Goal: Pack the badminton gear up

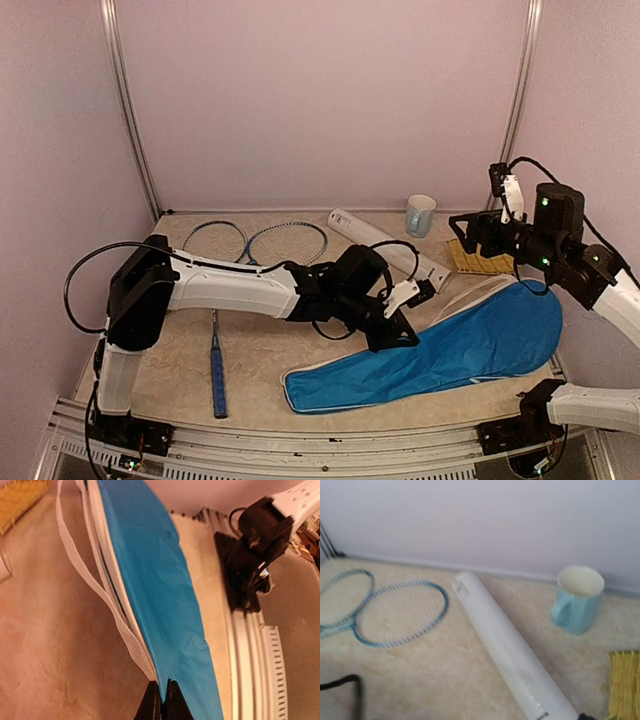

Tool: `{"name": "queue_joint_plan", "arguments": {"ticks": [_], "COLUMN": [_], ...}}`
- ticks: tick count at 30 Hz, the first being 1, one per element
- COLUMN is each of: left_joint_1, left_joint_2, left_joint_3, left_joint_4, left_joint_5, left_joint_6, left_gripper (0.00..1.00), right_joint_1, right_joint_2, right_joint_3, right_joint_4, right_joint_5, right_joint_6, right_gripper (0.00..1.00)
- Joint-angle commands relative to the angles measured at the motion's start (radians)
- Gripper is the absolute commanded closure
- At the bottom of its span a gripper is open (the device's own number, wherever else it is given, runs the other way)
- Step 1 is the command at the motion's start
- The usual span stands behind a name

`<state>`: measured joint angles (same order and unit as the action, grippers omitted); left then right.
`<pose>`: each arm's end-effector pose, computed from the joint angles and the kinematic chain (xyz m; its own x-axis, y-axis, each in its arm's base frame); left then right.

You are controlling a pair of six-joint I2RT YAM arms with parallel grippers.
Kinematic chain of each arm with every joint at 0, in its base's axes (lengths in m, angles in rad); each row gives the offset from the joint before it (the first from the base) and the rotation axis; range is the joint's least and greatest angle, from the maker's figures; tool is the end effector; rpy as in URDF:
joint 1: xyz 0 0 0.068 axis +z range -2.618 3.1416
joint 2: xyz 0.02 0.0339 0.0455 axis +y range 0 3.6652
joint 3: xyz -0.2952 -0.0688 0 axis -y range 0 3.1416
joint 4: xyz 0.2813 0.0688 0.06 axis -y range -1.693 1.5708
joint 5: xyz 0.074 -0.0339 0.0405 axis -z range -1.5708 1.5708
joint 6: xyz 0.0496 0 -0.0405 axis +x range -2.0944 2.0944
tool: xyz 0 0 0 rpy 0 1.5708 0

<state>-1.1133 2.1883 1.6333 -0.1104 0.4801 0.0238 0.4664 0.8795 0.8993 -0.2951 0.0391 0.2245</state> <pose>0.2243 -0.5075 0.1841 -0.2499 0.5553 -0.7932 0.9624 0.0526 -0.2663 0.2070 0.1020 0.3729 -0.3293 0.0833 -0.9406 -0.3512 0.9138 0.2039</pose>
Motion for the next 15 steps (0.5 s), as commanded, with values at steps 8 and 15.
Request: {"name": "queue_joint_plan", "arguments": {"ticks": [8, 15], "left_joint_1": [0.13, 0.244], "left_joint_2": [-0.421, -0.624], "left_joint_3": [-0.266, -0.46], "left_joint_4": [0.336, 0.438], "left_joint_5": [-0.127, -0.268], "left_joint_6": [-0.162, -0.352], "left_gripper": [1.0, 1.0], "right_joint_1": [-0.011, -0.01], "right_joint_2": [-0.042, 0.018], "right_joint_3": [0.095, 0.141], "right_joint_4": [0.035, 0.065], "right_joint_5": [-0.15, -0.201], "right_joint_6": [0.015, 0.021], "right_gripper": [0.27, 0.29]}}
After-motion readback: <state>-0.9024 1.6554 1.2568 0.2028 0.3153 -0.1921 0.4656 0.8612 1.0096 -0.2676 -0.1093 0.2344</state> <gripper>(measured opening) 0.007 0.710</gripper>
